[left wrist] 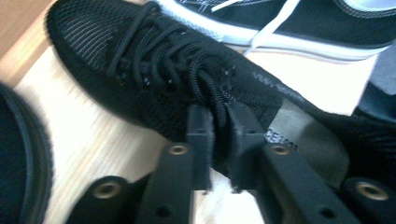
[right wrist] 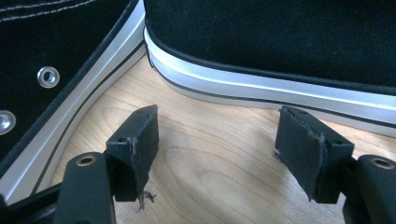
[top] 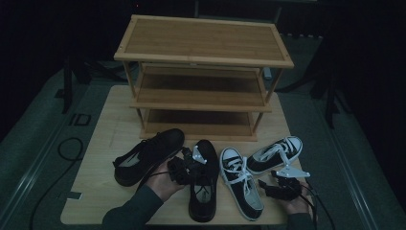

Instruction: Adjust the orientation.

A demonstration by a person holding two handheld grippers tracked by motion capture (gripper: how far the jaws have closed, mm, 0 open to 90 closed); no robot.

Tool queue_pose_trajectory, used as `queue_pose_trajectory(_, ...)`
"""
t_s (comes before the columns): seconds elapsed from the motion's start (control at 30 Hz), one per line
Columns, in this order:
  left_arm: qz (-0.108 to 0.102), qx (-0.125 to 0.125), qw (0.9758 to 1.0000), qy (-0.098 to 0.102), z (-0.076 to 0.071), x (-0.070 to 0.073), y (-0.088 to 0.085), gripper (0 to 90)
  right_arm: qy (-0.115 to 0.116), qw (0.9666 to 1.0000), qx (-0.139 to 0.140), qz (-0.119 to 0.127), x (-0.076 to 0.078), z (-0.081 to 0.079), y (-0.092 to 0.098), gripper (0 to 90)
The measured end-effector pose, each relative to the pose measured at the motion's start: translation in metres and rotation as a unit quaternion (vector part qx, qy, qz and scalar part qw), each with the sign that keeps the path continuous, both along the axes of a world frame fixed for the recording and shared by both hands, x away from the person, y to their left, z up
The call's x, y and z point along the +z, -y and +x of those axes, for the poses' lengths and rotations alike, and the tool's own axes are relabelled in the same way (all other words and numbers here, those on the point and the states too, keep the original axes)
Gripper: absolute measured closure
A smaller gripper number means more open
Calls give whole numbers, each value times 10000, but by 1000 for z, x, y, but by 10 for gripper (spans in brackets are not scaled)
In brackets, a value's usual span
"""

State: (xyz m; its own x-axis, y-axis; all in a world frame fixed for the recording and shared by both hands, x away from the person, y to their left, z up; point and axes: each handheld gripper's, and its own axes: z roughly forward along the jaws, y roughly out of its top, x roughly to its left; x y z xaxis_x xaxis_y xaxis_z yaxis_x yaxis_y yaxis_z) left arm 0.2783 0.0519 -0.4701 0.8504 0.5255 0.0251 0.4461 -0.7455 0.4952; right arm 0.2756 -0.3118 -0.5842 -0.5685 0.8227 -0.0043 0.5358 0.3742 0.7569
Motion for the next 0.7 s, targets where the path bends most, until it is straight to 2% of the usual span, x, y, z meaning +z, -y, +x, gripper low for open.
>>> queue_pose_trajectory(0.23, -120, 207, 9997, 3, 2, 1, -18, 869, -3, 10000, 2, 0, 0, 0, 0, 300)
queue_pose_trajectory(0.5, -263, 296, 9992, 111, 0, 0, -35, 868, 3, 10000, 7, -3, 0, 0, 0, 300)
queue_pose_trajectory(0.7, -229, 422, 9987, 171, -1, 1, -46, 871, 4, 10000, 10, -5, 0, 0, 0, 300)
